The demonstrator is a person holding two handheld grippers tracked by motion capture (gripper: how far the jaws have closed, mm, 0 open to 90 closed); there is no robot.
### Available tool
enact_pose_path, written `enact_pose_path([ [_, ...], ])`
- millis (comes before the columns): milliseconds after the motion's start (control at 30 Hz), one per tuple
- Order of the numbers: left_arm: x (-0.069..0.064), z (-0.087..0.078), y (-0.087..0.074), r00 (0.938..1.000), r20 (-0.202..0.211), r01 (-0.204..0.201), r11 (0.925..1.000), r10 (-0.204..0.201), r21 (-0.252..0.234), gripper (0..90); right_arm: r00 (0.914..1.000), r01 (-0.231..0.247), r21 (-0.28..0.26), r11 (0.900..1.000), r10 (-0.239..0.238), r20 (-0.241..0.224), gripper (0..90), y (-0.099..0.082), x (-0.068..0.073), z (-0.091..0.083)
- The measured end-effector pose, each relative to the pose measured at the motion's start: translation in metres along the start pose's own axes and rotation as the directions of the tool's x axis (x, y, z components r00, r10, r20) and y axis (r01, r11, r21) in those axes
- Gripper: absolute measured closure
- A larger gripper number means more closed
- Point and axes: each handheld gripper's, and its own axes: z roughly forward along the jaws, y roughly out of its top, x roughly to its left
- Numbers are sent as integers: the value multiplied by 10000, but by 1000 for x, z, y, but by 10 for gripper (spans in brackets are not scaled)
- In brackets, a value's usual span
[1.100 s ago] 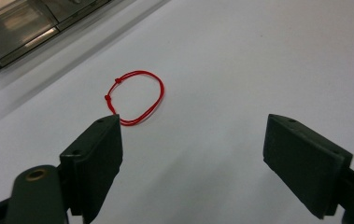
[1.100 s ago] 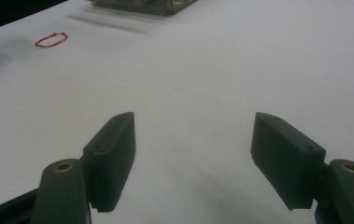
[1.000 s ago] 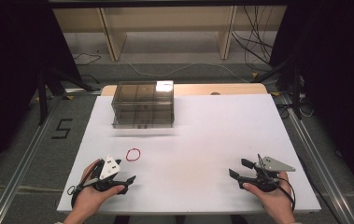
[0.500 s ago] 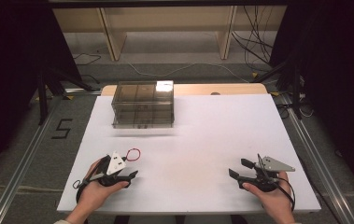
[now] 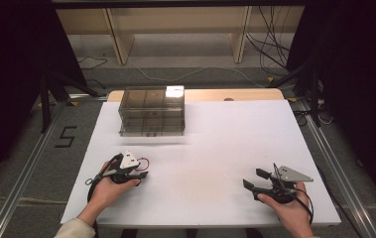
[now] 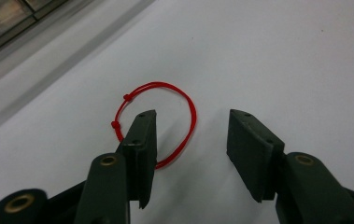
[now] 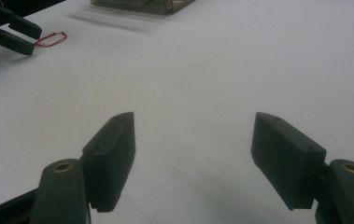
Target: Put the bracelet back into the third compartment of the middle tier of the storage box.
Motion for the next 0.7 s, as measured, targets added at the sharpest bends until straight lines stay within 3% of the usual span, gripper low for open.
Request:
enact_pose_path([
  [33, 2, 1, 1, 9999, 102, 71, 10000, -71, 24, 545, 10000, 2, 3, 10000, -2, 2, 313, 0, 0, 0],
  [67, 5, 2, 1, 9980, 410, 466, 9988, -472, 139, 564, 10000, -5, 0, 10000, 5, 3, 313, 0, 0, 0],
  [200, 9, 3, 1, 9931, 806, 830, 9962, -848, 247, 608, 10000, -6, 8, 10000, 6, -33, 312, 0, 0, 0],
  [433, 10, 3, 8, 9928, 943, 674, 9953, -739, 698, 721, 10000, -4, 1, 10000, 4, -47, 311, 0, 1, 0],
  [700, 11, 4, 11, 9902, 982, 906, 9915, -997, 939, 863, 10000, -6, 25, 10000, 6, -72, 311, 0, 1, -1],
])
